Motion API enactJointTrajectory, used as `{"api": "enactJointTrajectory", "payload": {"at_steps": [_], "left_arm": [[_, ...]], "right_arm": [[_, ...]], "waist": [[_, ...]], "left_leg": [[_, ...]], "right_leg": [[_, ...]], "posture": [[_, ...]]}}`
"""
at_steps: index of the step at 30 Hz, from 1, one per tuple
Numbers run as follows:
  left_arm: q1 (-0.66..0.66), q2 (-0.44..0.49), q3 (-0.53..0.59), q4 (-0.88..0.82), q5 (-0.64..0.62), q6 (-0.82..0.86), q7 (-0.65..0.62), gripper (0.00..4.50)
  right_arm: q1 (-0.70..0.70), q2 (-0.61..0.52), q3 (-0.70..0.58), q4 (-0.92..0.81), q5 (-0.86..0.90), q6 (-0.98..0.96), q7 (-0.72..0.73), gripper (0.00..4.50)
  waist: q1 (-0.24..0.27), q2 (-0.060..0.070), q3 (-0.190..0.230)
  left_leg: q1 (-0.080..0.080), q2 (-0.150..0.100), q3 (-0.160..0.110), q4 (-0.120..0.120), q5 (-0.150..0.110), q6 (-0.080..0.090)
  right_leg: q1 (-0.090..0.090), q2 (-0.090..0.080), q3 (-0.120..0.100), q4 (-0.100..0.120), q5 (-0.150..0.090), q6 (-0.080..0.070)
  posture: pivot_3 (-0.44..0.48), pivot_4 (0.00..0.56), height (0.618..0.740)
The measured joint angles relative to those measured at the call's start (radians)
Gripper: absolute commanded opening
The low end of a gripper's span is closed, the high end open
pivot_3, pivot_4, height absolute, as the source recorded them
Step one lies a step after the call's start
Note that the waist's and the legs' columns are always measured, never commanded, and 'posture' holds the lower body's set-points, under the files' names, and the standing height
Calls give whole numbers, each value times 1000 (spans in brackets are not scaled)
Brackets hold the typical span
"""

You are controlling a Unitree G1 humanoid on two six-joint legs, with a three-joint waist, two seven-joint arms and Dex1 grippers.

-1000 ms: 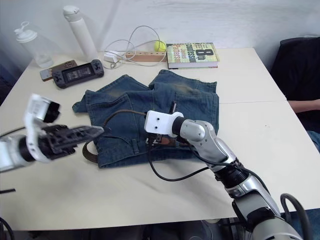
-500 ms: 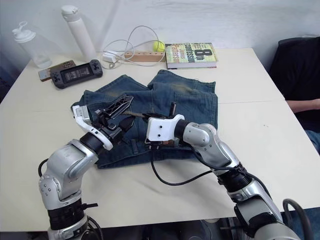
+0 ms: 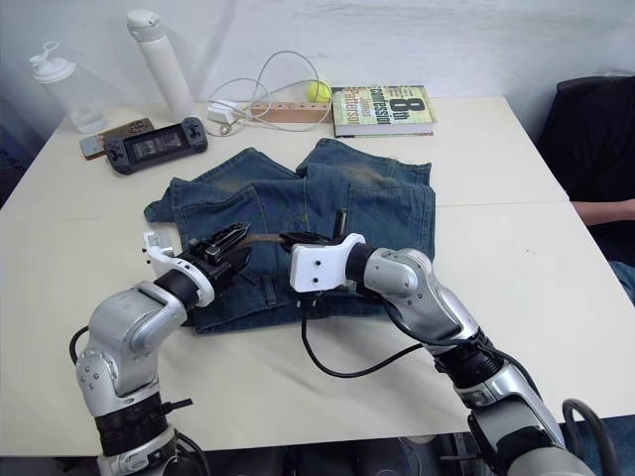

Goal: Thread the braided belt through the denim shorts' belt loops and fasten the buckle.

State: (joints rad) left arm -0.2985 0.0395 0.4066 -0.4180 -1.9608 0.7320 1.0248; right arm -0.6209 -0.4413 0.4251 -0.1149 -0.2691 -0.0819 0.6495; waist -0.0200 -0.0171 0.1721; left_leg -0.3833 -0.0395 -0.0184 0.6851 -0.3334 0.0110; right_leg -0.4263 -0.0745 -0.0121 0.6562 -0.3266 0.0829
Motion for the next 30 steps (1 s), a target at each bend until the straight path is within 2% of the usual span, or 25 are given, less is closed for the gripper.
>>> {"api": "enactJointTrajectory", "payload": {"at_steps": [3, 8, 9, 10, 11, 12, 14, 17, 21, 25, 30], "left_arm": [[-3, -8, 5, 3, 0, 13, 0, 195], [-7, -15, 10, 8, -1, 30, 2, 85], [-9, -15, 11, 8, -2, 32, 2, 0], [-11, -15, 11, 13, -2, 34, 5, 0], [-12, -9, 15, 26, -2, 40, 6, 0], [-12, 6, 18, 42, -2, 50, 5, 0], [-11, 60, 34, 75, -1, 90, -28, 0], [-11, 147, 66, 111, -1, 155, -107, 0], [4, 274, 115, 164, 0, 248, -233, 0], [56, 346, 145, 170, 0, 303, -356, 0], [200, 450, 193, 151, 0, 293, -467, 0]], "right_arm": [[8, -3, 0, 0, -5, 0, 4, 0], [23, 1, -11, -11, 5, 5, 10, 0], [29, 6, -21, -16, 22, 14, 14, 712], [41, 16, -42, -31, 56, 27, 19, 1205], [46, 21, -61, -47, 91, 39, 28, 1507], [48, 17, -82, -57, 122, 44, 43, 2040], [51, -13, -135, -75, 200, 68, 87, 2891], [57, -58, -204, -77, 308, 130, 157, 4441], [56, -157, -290, -94, 533, 347, 312, 4485], [24, -220, -317, -120, 683, 568, 395, 4485], [-46, -211, -340, -114, 839, 766, 428, 4485]], "waist": [[-1, 0, 0], [-1, 0, 0], [0, 0, 0], [2, 0, 0], [2, 0, 0], [2, 0, 0], [3, 0, 0], [4, 0, 0], [4, 0, 0], [3, 1, 1], [-7, 1, 1]], "left_leg": [[0, 0, 0, 0, 0, 0], [0, 0, 0, 0, 0, 0], [0, 0, 0, 0, 0, 0], [0, 0, 0, 0, 0, 0], [0, 0, 0, 0, 0, 0], [0, 0, 0, 0, 0, 0], [0, 0, 0, 0, 0, 0], [0, 0, 0, -1, 0, 0], [0, 0, -1, -2, 0, 0], [0, 0, -1, -2, 0, 0], [0, 0, -2, -3, 0, 0]], "right_leg": [[0, 0, 0, 0, 0, 0], [0, 0, 0, 0, 0, 0], [0, 0, 0, 0, 0, 0], [0, 0, 0, 0, 0, 0], [0, 0, 0, 0, 0, 0], [0, 0, 0, 0, 0, 0], [0, 0, 0, 0, 0, 0], [0, 0, 0, -1, 0, 0], [0, 0, 0, -1, 0, 0], [0, -1, 0, -2, 0, 0], [0, -1, 0, -2, 0, -1]], "posture": [[0, 150, 735], [0, 150, 735], [0, 150, 735], [0, 150, 735], [0, 150, 735], [0, 150, 735], [0, 150, 735], [0, 150, 735], [0, 150, 735], [0, 150, 735], [0, 150, 735]]}}
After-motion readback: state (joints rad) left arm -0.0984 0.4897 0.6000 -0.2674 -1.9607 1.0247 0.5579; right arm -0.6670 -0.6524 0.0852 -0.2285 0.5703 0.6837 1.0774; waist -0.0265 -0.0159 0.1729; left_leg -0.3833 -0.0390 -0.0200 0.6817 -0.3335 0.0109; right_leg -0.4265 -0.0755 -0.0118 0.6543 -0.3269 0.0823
